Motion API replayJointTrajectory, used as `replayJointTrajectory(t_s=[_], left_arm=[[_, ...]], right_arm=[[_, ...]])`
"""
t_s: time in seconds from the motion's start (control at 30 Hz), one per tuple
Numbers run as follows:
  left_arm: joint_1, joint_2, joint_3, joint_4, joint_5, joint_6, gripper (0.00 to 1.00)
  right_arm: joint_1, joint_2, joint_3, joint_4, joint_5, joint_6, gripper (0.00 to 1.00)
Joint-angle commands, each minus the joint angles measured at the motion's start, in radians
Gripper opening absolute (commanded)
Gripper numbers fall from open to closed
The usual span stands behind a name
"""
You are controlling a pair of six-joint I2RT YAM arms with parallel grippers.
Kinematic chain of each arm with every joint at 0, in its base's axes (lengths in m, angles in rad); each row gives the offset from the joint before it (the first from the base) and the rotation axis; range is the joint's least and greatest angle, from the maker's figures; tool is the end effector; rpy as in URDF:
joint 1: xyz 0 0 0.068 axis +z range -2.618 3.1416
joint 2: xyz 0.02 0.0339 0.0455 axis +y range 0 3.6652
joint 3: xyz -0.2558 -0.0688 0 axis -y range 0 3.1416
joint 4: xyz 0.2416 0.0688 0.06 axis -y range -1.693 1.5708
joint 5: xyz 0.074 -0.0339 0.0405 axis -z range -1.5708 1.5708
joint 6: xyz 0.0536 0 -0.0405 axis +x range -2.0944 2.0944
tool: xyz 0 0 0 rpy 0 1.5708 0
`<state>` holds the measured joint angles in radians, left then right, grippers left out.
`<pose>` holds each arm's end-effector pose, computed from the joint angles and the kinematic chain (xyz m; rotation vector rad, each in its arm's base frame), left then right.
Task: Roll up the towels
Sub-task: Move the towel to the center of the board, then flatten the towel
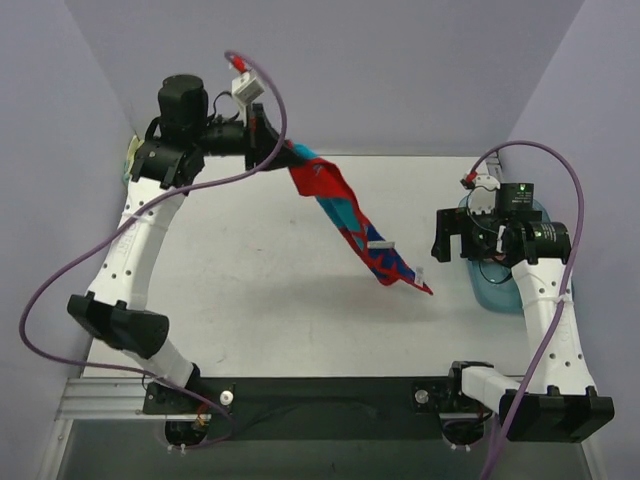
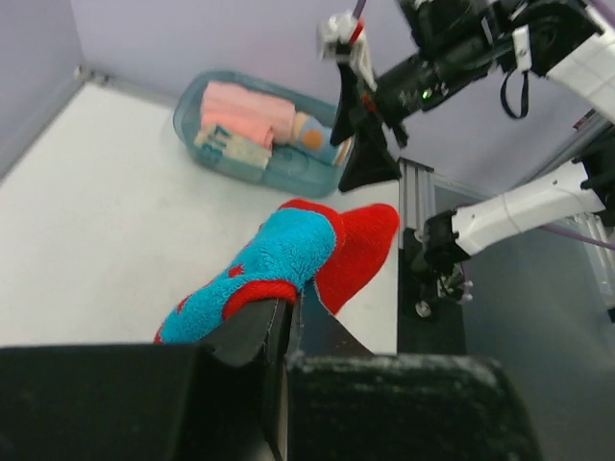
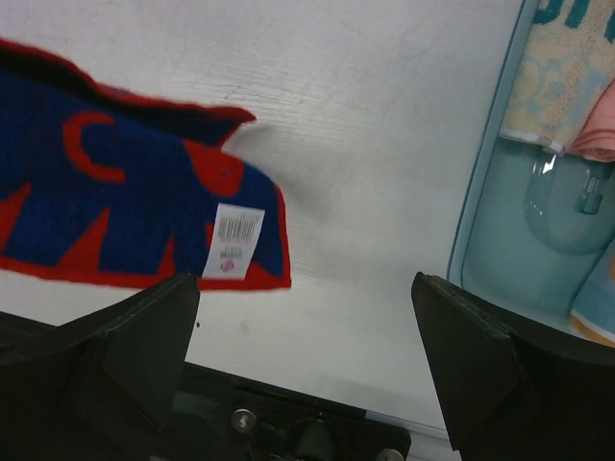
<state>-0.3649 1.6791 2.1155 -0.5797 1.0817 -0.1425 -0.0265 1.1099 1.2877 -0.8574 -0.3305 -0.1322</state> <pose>0.3002 -0.1653 0.5101 1.0081 1.5029 -1.2823 0.2308 0.0113 0.3660 -0.2932 2.2027 0.2844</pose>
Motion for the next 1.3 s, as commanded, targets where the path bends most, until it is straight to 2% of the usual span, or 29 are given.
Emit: replayJointTrajectory(t_s=[0.0, 0.03, 0.07, 0.1, 0.13, 0.17, 0.2, 0.23, 0.27, 0.33, 0.43, 0.53, 0.57, 0.67, 0.73, 0.97, 1.27], left_arm=[[0.116, -0.091, -0.316, -0.031, 0.138, 0.134, 0.0], [0.147, -0.119, -0.383, -0.067, 0.138, 0.203, 0.05], [0.187, -0.162, -0.458, -0.118, 0.118, 0.359, 0.07], [0.196, -0.179, -0.523, -0.222, 0.084, 0.445, 0.09], [0.199, -0.194, -0.652, -0.261, -0.002, 0.524, 0.16], [0.202, -0.222, -0.72, -0.275, -0.056, 0.616, 0.23], [0.205, -0.228, -0.78, -0.273, -0.113, 0.644, 0.28], [0.208, -0.229, -0.887, -0.266, -0.202, 0.662, 0.29], [0.239, -0.219, -0.926, -0.255, -0.236, 0.679, 0.38], [0.294, -0.197, -1.0, -0.21, -0.297, 0.666, 0.45], [0.45, -0.148, -1.003, -0.21, -0.287, 0.682, 0.61], [0.524, -0.124, -0.951, -0.287, -0.279, 0.768, 0.64], [0.53, -0.13, -0.944, -0.314, -0.281, 0.802, 0.69], [0.509, -0.156, -0.951, -0.388, -0.255, 0.927, 0.69], [0.462, -0.176, -0.994, -0.405, -0.29, 0.942, 0.68], [0.417, -0.229, -1.089, -0.407, -0.282, 1.0, 0.69], [0.449, -0.305, -1.118, -0.405, -0.237, 1.067, 0.71]], right_arm=[[-0.007, 0.021, 0.036, -0.031, -0.038, 0.005, 1.0], [-0.007, 0.028, 0.032, -0.029, -0.057, 0.003, 1.0], [-0.006, 0.033, 0.029, -0.032, -0.068, 0.0, 1.0], [-0.006, 0.037, 0.024, -0.031, -0.079, -0.003, 1.0], [-0.004, 0.044, 0.016, -0.032, -0.099, -0.01, 0.99], [-0.003, 0.048, 0.012, -0.041, -0.113, -0.017, 0.99], [-0.001, 0.059, 0.007, -0.046, -0.128, -0.024, 0.99], [0.0, 0.065, 0.001, -0.054, -0.14, -0.044, 0.99], [0.005, 0.071, -0.007, -0.072, -0.159, -0.055, 0.98], [0.019, 0.085, -0.016, -0.103, -0.179, -0.114, 0.95], [0.06, 0.087, -0.048, -0.188, -0.174, -0.19, 0.84], [0.124, 0.07, -0.119, -0.203, -0.116, -0.248, 0.72], [0.155, 0.065, -0.155, -0.204, -0.076, -0.257, 0.69], [0.262, 0.073, -0.211, -0.181, -0.03, -0.257, 0.6], [0.319, 0.088, -0.261, -0.155, 0.027, -0.235, 0.52], [0.569, 0.221, -0.281, -0.079, 0.19, -0.176, 0.49], [0.73, 0.396, -0.347, 0.053, 0.327, -0.19, 0.47]])
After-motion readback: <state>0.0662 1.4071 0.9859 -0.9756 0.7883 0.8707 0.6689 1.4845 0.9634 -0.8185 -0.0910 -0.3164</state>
